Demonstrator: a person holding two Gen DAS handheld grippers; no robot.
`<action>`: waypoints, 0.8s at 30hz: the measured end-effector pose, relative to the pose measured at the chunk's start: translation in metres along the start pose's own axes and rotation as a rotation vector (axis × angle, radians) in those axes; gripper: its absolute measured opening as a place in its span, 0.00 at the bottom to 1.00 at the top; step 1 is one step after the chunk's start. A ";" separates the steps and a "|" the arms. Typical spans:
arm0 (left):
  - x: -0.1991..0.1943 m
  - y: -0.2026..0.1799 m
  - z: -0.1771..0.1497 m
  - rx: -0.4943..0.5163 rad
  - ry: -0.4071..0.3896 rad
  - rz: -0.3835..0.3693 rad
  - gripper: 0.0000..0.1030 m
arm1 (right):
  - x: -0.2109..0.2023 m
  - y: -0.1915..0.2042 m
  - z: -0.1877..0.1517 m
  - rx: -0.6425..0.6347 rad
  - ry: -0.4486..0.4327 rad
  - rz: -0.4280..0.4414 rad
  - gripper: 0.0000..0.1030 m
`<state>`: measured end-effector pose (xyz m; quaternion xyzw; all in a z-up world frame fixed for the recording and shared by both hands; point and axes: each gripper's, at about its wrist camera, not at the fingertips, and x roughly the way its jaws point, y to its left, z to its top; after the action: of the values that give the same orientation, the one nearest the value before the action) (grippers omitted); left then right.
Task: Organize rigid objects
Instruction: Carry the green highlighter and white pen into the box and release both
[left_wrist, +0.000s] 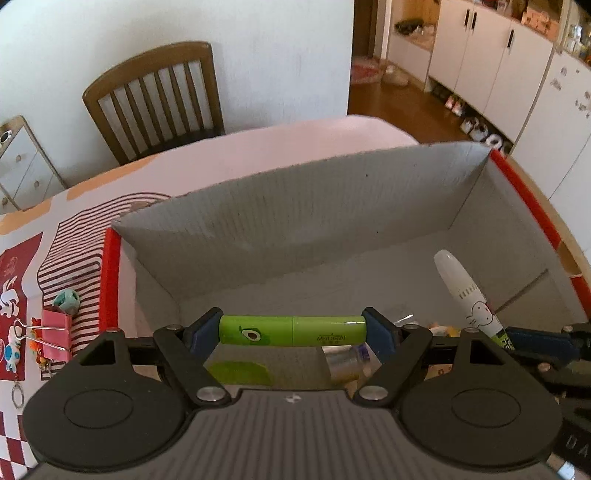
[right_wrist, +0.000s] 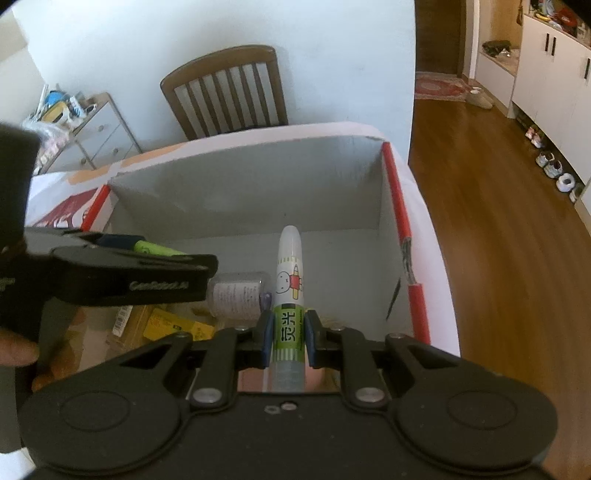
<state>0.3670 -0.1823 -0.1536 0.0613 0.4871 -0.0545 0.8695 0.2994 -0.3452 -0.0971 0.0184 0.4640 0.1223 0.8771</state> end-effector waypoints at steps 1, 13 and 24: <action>0.002 0.000 0.001 0.005 0.014 0.003 0.79 | 0.001 0.001 0.000 -0.004 0.007 0.000 0.16; 0.007 0.004 0.002 -0.004 0.053 -0.021 0.79 | 0.012 0.005 0.000 -0.020 0.054 -0.016 0.16; -0.002 0.001 -0.002 -0.029 0.052 -0.012 0.79 | 0.007 0.006 -0.003 -0.011 0.054 -0.019 0.31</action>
<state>0.3641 -0.1805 -0.1527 0.0470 0.5108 -0.0511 0.8569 0.2991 -0.3382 -0.1034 0.0059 0.4870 0.1172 0.8655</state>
